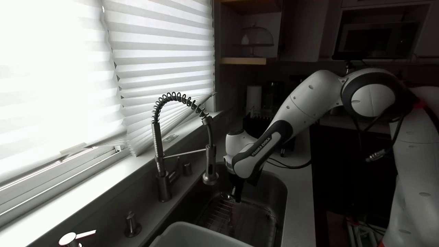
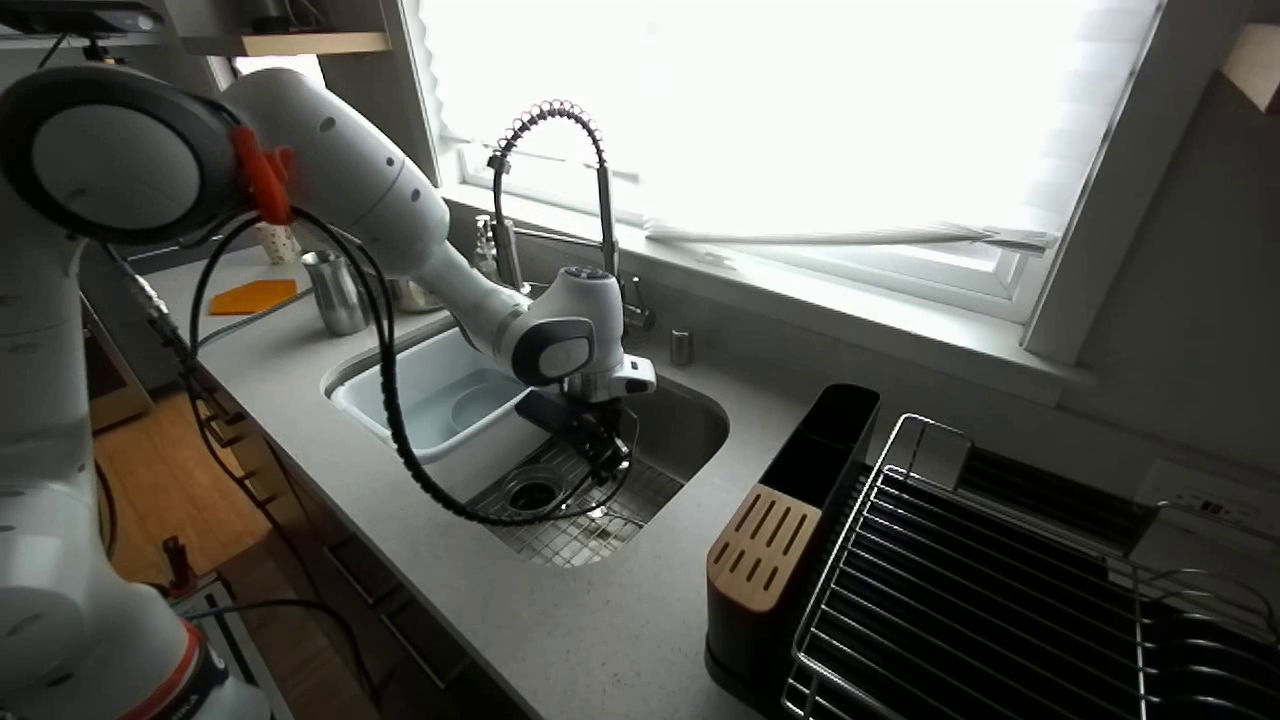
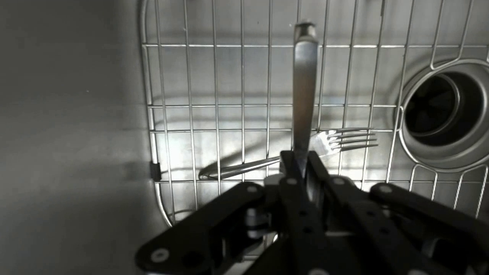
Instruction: Put the two spoons into the sink
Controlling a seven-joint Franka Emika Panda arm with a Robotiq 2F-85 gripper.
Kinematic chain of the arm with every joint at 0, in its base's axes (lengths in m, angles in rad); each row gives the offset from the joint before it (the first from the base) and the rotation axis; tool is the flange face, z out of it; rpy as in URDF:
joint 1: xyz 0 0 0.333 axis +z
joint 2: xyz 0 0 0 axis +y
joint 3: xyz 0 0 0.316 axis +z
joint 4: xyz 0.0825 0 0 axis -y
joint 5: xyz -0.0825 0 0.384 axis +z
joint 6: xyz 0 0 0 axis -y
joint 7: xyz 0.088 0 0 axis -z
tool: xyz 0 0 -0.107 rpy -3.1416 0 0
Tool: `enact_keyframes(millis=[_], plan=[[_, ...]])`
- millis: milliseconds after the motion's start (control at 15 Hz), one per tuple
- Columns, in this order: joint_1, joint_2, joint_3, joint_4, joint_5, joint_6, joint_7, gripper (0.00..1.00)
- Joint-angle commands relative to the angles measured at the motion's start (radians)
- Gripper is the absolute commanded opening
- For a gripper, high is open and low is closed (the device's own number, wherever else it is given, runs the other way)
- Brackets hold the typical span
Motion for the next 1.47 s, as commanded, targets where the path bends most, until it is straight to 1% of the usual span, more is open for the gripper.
enact_keyframes(millis=[0,200,467,933,1000,1333,1400], plan=[[-0.025,0.111,0.026,0.077,0.077,0.058,-0.012,0.02],[-0.038,0.167,0.038,0.119,0.119,0.093,-0.008,0.02],[-0.029,0.235,0.03,0.162,0.144,0.144,0.071,0.02],[-0.025,0.338,0.027,0.229,0.174,0.146,0.173,0.02],[-0.037,0.35,0.038,0.238,0.183,0.148,0.167,0.02],[-0.038,0.39,0.033,0.276,0.189,0.139,0.181,0.02],[-0.039,0.396,0.034,0.281,0.189,0.139,0.182,0.14]])
